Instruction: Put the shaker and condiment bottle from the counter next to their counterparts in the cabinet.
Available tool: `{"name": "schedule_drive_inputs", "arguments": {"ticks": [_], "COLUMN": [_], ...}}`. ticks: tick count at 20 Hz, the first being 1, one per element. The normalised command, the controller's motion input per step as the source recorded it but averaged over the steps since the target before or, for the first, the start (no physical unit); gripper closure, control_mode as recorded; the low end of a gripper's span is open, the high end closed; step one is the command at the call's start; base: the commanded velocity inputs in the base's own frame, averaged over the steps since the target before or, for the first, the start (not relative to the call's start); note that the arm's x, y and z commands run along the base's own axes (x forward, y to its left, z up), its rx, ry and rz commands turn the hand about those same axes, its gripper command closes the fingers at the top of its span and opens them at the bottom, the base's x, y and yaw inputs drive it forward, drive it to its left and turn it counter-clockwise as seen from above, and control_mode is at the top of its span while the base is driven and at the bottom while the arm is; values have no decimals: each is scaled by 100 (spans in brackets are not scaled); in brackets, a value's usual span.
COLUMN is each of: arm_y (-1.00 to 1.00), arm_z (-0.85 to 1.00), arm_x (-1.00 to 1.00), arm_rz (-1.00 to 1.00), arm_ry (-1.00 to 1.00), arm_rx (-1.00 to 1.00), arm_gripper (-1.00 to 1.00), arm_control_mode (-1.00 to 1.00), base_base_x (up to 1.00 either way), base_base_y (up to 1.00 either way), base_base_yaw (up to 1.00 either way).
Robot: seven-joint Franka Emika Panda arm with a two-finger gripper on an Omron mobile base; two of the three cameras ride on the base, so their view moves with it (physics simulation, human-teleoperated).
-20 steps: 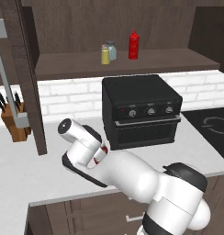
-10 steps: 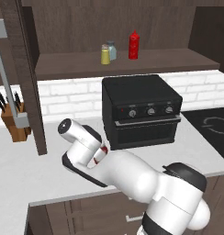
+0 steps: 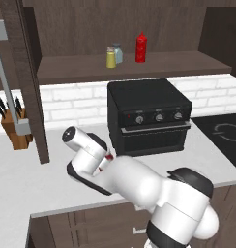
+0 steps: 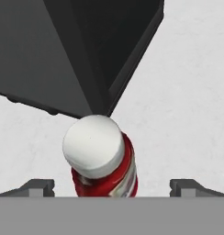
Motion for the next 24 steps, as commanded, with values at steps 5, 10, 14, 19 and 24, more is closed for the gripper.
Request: {"name": "schedule_drive_inputs", "arguments": {"ticks": [5,10,14,19,24], "arm_y": [0,0,0,-7,-19], "arm_z": [-13,-12,-10,-4,-1], "arm_x": [13,5,6,8,10], "arm_rz": [-4,-5,-6,-8,-6], "arm_ry": [0,0,0,1,3], "arm_rx": [0,1,3,6,5], "arm_gripper": [-100,-100,-100,-100,-100], "arm_control_mode": [-100,-100,-100,-100,-100], "base_base_x": [0,0,0,0,0], "base_base_y": [0,0,0,0,0], "base_base_yaw": [0,0,0,0,0]}}
